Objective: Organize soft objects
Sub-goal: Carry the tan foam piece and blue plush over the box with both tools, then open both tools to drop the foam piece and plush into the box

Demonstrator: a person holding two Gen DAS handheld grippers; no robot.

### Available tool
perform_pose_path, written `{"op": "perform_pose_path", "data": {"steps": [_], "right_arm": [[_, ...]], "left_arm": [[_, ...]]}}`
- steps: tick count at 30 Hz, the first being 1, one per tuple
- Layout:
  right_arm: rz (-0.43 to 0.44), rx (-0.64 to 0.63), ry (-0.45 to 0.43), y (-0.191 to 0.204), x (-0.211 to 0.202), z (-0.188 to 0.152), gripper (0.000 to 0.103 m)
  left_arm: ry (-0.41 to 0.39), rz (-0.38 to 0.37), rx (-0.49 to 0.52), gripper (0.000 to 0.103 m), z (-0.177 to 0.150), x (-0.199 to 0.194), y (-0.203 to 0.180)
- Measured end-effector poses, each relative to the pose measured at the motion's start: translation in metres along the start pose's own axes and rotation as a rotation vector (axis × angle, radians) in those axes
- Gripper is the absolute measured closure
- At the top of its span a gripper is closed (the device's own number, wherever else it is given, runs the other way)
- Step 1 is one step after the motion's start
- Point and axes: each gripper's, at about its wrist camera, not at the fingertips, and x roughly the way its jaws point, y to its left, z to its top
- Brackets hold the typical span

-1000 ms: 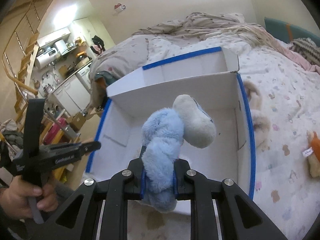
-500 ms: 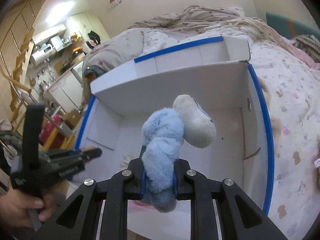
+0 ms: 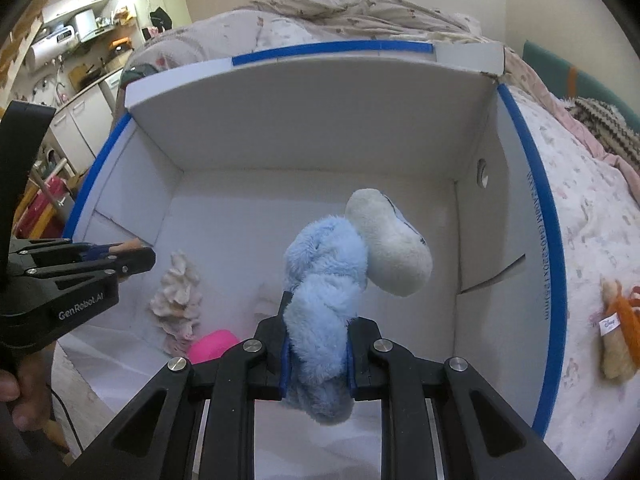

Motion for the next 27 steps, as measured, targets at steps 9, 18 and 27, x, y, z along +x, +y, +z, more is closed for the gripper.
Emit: {"op": "perform_pose_path", "data": {"steps": [9, 18, 27], "right_arm": [[0.028, 0.025, 0.012, -0.001, 0.005, 0.003, 0.081], [0.069, 0.036, -0.081, -0.003, -0.017, 0.006, 0.074], [0.118, 0.082, -0.161, -0.007, -0.035, 0.009, 0.026]], "left_arm": [[0.019, 0.023, 0.004, 0.093, 0.001, 0.012, -0.003], [0.019, 0.002, -0.011, 0.084, 0.002, 0.013, 0.0], [-0.079, 0.039, 0.017, 0.038, 0.004, -0.011, -0.003]]}}
